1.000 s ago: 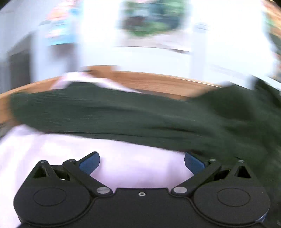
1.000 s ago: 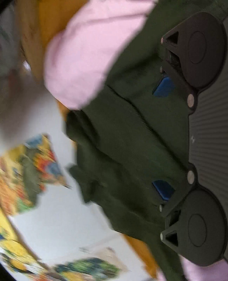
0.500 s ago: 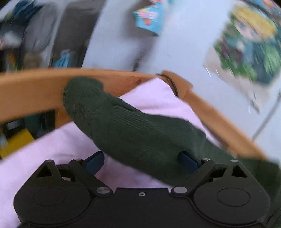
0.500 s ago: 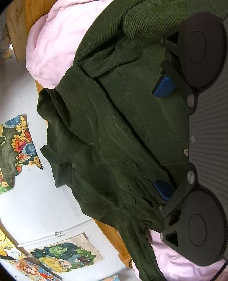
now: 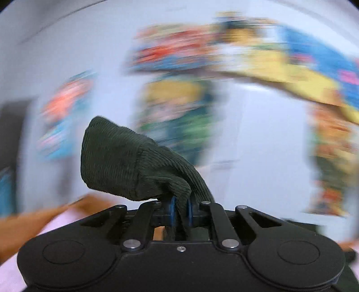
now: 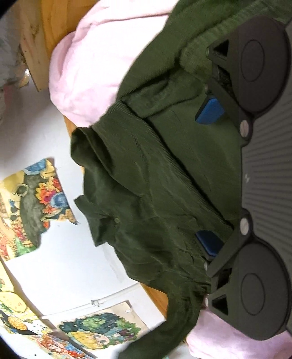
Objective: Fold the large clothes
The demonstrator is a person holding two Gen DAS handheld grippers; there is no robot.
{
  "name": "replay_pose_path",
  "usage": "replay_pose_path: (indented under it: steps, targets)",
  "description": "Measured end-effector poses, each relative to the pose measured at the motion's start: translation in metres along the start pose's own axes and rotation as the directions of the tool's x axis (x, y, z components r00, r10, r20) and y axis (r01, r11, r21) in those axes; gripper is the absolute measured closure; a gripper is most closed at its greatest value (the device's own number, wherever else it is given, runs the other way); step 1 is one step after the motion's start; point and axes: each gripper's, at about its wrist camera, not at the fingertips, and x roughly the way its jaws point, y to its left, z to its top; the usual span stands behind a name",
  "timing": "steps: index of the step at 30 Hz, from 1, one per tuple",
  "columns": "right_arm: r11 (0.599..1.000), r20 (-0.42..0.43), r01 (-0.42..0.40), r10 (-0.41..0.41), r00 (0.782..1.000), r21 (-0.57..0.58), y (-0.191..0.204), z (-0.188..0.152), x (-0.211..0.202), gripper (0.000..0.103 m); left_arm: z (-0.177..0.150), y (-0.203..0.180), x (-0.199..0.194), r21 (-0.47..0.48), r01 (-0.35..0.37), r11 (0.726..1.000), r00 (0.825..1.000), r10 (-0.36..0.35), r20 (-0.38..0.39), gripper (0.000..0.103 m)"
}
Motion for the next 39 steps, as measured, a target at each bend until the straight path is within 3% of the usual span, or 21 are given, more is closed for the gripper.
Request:
replay_pose_path:
  steps: [2, 5, 7, 10, 11, 12, 13, 15, 16, 17, 20, 21, 22, 24, 26, 27, 32, 36, 37, 38, 39]
  targets:
    - [1.0, 0.025, 0.016, -0.016, 1.0, 0.009, -0.005, 0.004, -0.003, 0.0, 0.003, -0.052, 0.006, 0.077, 0.172, 0.982, 0.985, -0.171, -0.02, 0.092]
    - [0.998, 0.064, 0.05, -0.052, 0.997, 0.026, -0.014, 0.009, -0.007, 0.0, -0.016, -0.121, 0.017, 0.109, 0.371, 0.922, 0.927, -0.359, -0.11, 0.091]
    - [0.996, 0.091, 0.075, -0.079, 0.993, 0.043, -0.023, 0.011, -0.011, 0.0, -0.038, -0.154, 0.027, 0.105, 0.476, 0.873, 0.87, -0.45, -0.2, 0.086]
    - [0.992, 0.113, 0.109, -0.116, 0.987, 0.071, -0.035, 0.012, -0.016, 0.0, -0.081, -0.185, 0.039, 0.018, 0.622, 0.783, 0.735, -0.575, -0.36, 0.062]
    - [0.989, 0.118, 0.119, -0.129, 0.985, 0.084, -0.038, 0.012, -0.017, 0.0, -0.092, -0.188, 0.04, -0.016, 0.649, 0.761, 0.697, -0.603, -0.388, 0.045]
    - [0.983, 0.114, 0.143, -0.155, 0.981, 0.114, -0.04, 0.012, -0.018, 0.0, -0.103, -0.187, 0.04, -0.044, 0.663, 0.747, 0.671, -0.619, -0.408, 0.032]
    - [0.981, 0.12, 0.148, -0.163, 0.979, 0.125, -0.042, 0.012, -0.019, 0.0, -0.112, -0.184, 0.04, -0.058, 0.665, 0.745, 0.659, -0.622, -0.423, 0.027]
    - [0.978, 0.13, 0.154, -0.172, 0.976, 0.142, -0.045, 0.011, -0.02, 0.0, -0.131, -0.176, 0.035, -0.06, 0.652, 0.756, 0.655, -0.601, -0.457, 0.023]
    - [0.978, 0.131, 0.152, -0.171, 0.977, 0.144, -0.045, 0.01, -0.019, 0.0, -0.138, -0.168, 0.038, -0.054, 0.638, 0.768, 0.66, -0.581, -0.477, 0.023]
    - [0.978, 0.127, 0.152, -0.17, 0.977, 0.141, -0.043, 0.009, -0.016, 0.0, -0.138, -0.157, 0.042, -0.04, 0.615, 0.787, 0.675, -0.552, -0.488, 0.023]
    - [0.981, 0.124, 0.137, -0.154, 0.98, 0.135, -0.041, 0.006, -0.007, 0.0, -0.15, -0.129, 0.07, 0.078, 0.444, 0.893, 0.776, -0.339, -0.531, 0.023]
    - [0.982, 0.125, 0.126, -0.144, 0.982, 0.14, -0.042, 0.006, -0.005, 0.0, -0.152, -0.119, 0.082, 0.101, 0.383, 0.918, 0.8, -0.275, -0.534, 0.023]
    - [0.981, 0.125, 0.109, -0.129, 0.984, 0.158, -0.042, 0.007, -0.002, 0.0, -0.155, -0.107, 0.096, 0.118, 0.319, 0.941, 0.821, -0.212, -0.529, 0.023]
    - [0.975, 0.134, 0.067, -0.096, 0.986, 0.21, -0.045, 0.011, 0.003, 0.0, -0.159, -0.089, 0.124, 0.135, 0.228, 0.964, 0.84, -0.124, -0.528, 0.022]
    - [0.967, 0.145, 0.046, -0.085, 0.986, 0.249, -0.045, 0.015, 0.009, 0.0, -0.168, -0.074, 0.152, 0.14, 0.149, 0.979, 0.831, -0.047, -0.554, 0.022]
    - [0.966, 0.148, 0.043, -0.084, 0.985, 0.256, -0.046, 0.017, 0.01, 0.0, -0.174, -0.069, 0.165, 0.127, 0.125, 0.984, 0.816, -0.029, -0.577, 0.022]
    - [0.948, 0.123, 0.029, -0.071, 0.99, 0.318, -0.05, 0.031, 0.017, 0.0, -0.204, -0.06, 0.208, 0.051, 0.07, 0.996, 0.717, -0.015, -0.697, 0.024]
    - [0.922, 0.082, 0.017, -0.053, 0.995, 0.388, -0.049, 0.045, 0.044, 0.0, -0.214, -0.056, 0.196, 0.083, 0.119, 0.989, 0.742, -0.033, -0.669, 0.027]
    - [0.919, 0.056, 0.041, -0.069, 0.996, 0.393, -0.047, 0.047, 0.054, 0.01, -0.212, -0.055, 0.192, 0.102, 0.127, 0.987, 0.745, -0.027, -0.666, 0.027]
    - [0.922, 0.007, 0.053, -0.061, 0.998, 0.384, -0.044, 0.05, 0.067, 0.044, -0.211, -0.056, 0.191, 0.11, 0.131, 0.985, 0.749, -0.026, -0.662, 0.027]
    - [0.921, -0.029, 0.066, -0.06, 0.998, 0.384, -0.042, 0.053, 0.074, 0.067, -0.21, -0.053, 0.189, 0.105, 0.131, 0.986, 0.751, -0.03, -0.66, 0.027]
